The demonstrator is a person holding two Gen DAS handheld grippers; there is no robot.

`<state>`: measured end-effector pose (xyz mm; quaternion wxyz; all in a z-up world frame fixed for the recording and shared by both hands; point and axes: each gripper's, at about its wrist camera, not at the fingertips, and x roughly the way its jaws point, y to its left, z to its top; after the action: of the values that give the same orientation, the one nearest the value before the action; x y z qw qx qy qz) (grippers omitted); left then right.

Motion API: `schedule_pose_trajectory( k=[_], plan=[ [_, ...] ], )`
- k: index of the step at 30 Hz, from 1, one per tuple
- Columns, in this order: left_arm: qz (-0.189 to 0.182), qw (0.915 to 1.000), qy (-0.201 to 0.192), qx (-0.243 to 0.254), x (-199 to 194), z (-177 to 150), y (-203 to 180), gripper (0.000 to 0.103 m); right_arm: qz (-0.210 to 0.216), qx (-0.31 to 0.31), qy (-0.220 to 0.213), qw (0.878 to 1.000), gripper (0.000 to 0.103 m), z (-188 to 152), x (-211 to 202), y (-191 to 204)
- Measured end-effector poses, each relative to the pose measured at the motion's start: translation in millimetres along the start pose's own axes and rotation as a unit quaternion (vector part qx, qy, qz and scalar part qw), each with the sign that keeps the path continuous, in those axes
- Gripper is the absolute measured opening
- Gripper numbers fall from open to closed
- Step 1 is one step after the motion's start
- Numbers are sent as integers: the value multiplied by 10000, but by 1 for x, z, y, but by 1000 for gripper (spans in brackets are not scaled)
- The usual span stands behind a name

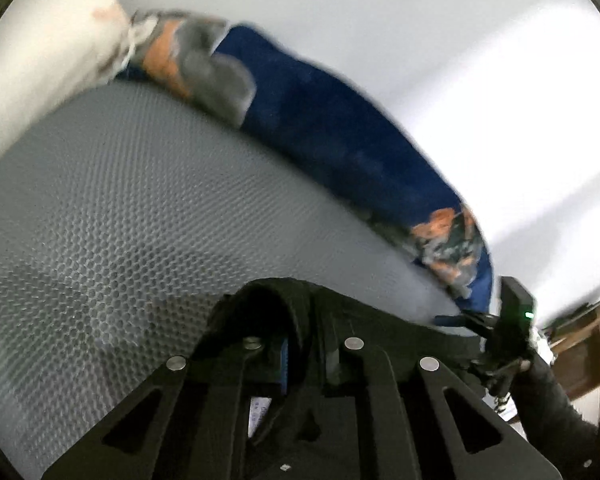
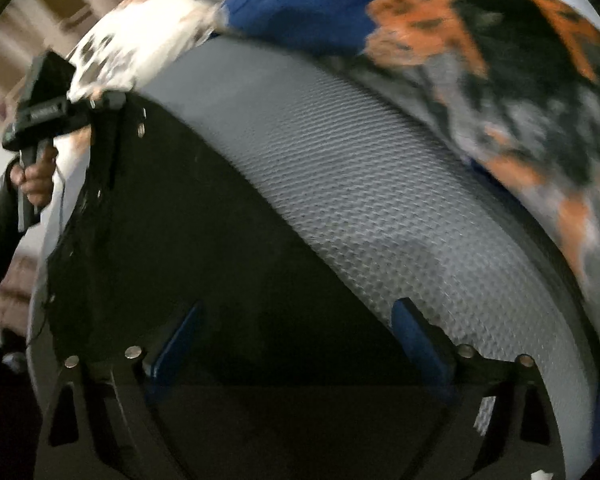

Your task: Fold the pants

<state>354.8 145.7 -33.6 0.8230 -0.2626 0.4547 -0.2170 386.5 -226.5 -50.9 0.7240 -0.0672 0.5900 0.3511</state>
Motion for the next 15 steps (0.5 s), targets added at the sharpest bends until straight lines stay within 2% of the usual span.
schedule_pose_trajectory(
  k=[5, 9, 13, 15],
  plan=[
    [-120, 9991, -282, 306, -37, -10, -27, 10, 474, -383, 468, 9970, 84, 16, 9, 0],
    [-122, 9984, -359, 426, -57, -17, -33, 10, 672, -692, 893, 9913, 69, 20, 12, -5],
    [33, 9979, -399, 511, -59, -22, -36, 10, 573, -807, 1297, 9866, 64, 9, 8, -22],
    [87, 9978, -391, 524, -62, -24, -38, 10, 523, -812, 1361, 9860, 60, 4, 3, -29]
  ],
)
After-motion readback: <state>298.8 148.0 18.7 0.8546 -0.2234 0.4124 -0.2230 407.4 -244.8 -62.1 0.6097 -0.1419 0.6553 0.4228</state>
